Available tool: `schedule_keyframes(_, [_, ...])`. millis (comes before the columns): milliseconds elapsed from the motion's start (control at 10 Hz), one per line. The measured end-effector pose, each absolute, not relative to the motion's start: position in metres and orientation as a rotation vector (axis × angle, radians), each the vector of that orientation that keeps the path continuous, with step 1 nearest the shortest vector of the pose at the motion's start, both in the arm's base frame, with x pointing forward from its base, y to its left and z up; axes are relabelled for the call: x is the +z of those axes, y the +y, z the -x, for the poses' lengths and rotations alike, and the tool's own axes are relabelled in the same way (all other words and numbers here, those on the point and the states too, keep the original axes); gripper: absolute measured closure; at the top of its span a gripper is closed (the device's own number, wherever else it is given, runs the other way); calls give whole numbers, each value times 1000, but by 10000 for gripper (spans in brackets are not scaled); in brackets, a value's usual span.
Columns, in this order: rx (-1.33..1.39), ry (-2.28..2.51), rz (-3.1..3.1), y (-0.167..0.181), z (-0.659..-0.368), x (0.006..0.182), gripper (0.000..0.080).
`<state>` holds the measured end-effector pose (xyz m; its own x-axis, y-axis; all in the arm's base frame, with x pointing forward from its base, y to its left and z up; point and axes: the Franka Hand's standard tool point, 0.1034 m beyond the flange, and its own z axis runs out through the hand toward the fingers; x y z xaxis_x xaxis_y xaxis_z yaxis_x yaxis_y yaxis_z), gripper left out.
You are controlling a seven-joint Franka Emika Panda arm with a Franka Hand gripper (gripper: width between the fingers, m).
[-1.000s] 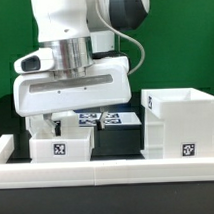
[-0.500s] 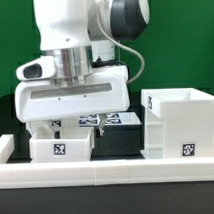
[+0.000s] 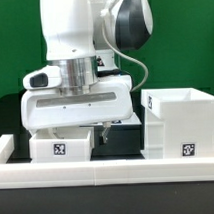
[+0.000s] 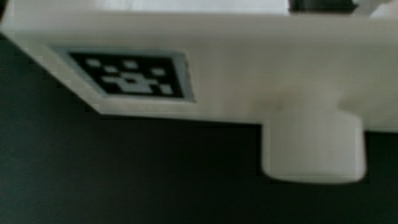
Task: Assemble drawer
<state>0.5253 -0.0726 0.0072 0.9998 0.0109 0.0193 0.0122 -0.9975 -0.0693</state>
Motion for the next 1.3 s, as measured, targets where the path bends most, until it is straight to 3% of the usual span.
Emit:
schedule_keyframes(300, [-36, -17, 3077, -73, -523, 6, 151])
schedule_keyframes(500, [-38, -18, 3077, -73, -525, 7, 399])
schedule_keyframes(600, [-38, -20, 3077, -72, -525, 7, 580])
schedule_keyframes(700, [-37, -25, 3077, -70, -525, 6, 580])
schedule_keyframes(800, [-37, -27, 3076, -70, -525, 6, 712])
schedule_keyframes(900, [-41, -27, 3077, -70, -526, 8, 757])
schedule_keyframes(1300, [-47, -34, 3076, -68, -527, 10, 757])
